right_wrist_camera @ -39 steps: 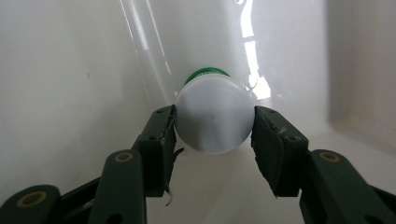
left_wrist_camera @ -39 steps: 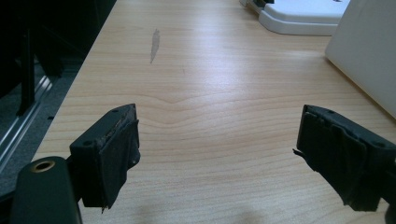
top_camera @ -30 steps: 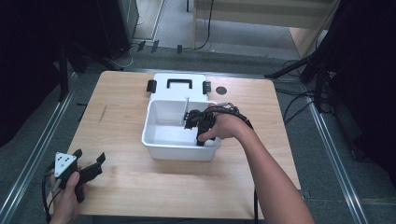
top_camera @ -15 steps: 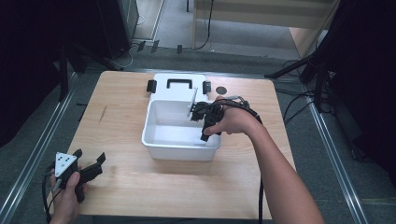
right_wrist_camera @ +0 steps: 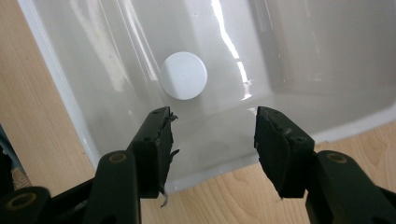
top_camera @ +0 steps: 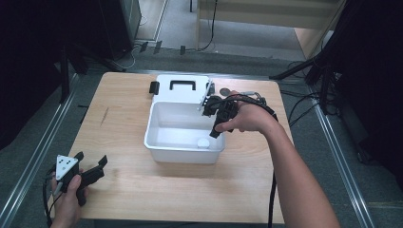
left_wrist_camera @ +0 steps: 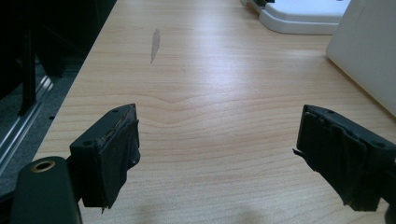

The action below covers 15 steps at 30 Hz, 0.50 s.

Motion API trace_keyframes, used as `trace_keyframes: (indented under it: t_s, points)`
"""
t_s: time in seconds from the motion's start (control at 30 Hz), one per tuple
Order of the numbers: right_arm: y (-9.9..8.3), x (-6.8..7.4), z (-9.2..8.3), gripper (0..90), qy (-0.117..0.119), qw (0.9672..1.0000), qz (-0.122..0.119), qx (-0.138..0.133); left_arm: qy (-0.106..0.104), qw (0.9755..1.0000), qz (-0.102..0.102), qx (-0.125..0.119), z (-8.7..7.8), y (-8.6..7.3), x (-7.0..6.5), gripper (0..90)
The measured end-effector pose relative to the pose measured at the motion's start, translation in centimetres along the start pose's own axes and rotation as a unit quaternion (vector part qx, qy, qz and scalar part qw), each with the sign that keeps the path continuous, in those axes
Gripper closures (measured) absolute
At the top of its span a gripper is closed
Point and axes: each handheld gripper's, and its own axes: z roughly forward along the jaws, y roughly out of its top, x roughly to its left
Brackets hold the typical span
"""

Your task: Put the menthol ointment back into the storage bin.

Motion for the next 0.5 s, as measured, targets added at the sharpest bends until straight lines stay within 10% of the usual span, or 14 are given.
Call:
trace_keyframes:
  t_s: [0.5]
  points:
    - [-3.2,-1.2,-1.8,47.6,-0.010,0.9995,0.029,-0.012,0.001,1.0000,-0.001,0.000,0.0,0.0,0.0,13.8]
